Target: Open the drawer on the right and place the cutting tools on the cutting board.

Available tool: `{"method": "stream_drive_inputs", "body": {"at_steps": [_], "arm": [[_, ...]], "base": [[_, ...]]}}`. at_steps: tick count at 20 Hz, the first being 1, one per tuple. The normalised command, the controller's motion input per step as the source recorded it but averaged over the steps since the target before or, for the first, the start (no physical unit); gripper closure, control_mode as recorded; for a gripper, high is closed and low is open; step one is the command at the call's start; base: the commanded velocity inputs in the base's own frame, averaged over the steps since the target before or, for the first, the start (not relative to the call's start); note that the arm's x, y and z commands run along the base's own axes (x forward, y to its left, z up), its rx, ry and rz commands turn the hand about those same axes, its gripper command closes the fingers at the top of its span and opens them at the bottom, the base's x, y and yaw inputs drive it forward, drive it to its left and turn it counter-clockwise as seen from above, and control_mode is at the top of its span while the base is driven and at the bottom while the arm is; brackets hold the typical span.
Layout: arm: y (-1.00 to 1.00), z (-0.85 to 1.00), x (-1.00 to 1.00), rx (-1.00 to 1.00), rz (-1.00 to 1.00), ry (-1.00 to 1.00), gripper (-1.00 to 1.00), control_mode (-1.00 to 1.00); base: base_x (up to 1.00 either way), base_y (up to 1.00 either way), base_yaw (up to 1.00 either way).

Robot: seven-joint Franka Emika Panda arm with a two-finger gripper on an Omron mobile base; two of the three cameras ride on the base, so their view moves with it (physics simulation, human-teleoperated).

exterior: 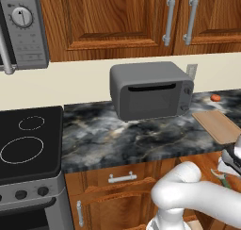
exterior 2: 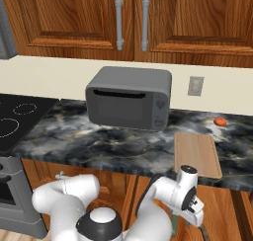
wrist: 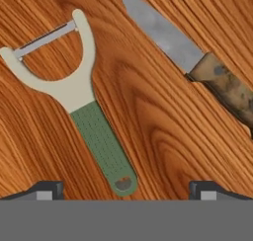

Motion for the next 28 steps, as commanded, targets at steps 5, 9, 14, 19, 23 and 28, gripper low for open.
{"method": "stream_drive_inputs", "body": {"at_steps": [5, 9, 14, 19, 23, 28], "arm": [[0.16, -0.07, 0.00, 0.00, 0.09, -0.01, -1.00, -1.00], [0.05, -0.15, 0.00, 0.00, 0.09, 0.00, -1.00, -1.00], [0.00, -0.16, 0.00, 0.00, 0.08, 0.00, -1.00, -1.00], [0.00, -0.17, 0.00, 0.00, 0.09, -0.01, -1.00, -1.00], [0.00, -0.27, 0.00, 0.00, 0.09, -0.03, -1.00, -1.00], [0.00, -0.26, 0.00, 0.00, 0.08, -0.05, -1.00, -1.00]], "base": [[0.00, 0.00, 0.00], [0.00, 0.00, 0.00], [0.00, 0.00, 0.00], [0.00, 0.00, 0.00], [0.00, 0.00, 0.00], [0.00, 0.00, 0.00]]}}
